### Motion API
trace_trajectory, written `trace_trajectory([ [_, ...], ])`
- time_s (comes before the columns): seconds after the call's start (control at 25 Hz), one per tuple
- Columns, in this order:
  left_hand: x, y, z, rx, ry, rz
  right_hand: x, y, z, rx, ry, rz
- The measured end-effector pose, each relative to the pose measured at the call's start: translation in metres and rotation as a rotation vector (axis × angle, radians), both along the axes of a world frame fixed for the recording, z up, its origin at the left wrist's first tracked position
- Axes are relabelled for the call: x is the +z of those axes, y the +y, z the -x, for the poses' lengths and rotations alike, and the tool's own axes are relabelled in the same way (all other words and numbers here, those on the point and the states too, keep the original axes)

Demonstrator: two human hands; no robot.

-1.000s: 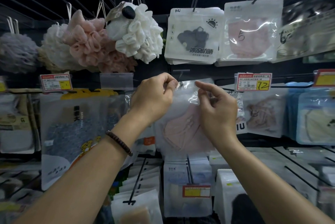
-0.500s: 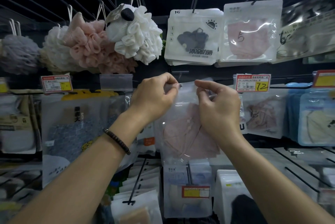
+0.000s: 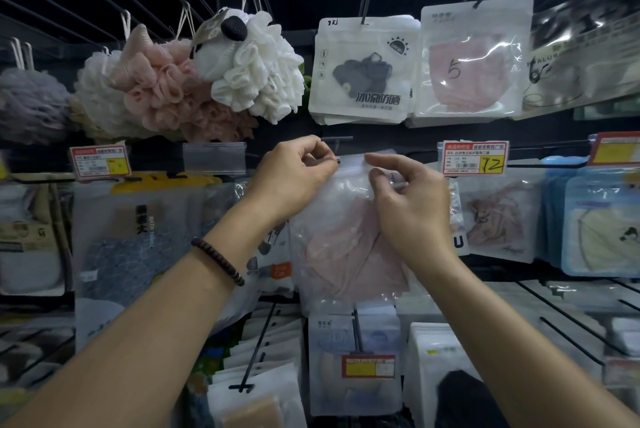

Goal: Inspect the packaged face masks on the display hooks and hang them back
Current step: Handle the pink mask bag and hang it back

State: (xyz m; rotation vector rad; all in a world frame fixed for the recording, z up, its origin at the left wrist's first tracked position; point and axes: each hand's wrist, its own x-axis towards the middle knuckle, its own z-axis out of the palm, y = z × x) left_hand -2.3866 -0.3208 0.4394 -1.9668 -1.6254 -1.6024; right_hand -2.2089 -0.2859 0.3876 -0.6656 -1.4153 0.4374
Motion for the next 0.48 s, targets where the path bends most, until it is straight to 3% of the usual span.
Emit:
trace_trajectory([
  [0.16, 0.002, -0.001, 0.001, -0.108, -0.074, 0.094, -0.002, -0.003, -0.002, 0.077, 0.018, 0.049],
  [0.48, 0.002, -0.005, 0.000, -0.115, -0.065, 0.112, 0.005, -0.005, -0.003, 0.077, 0.029, 0.102],
])
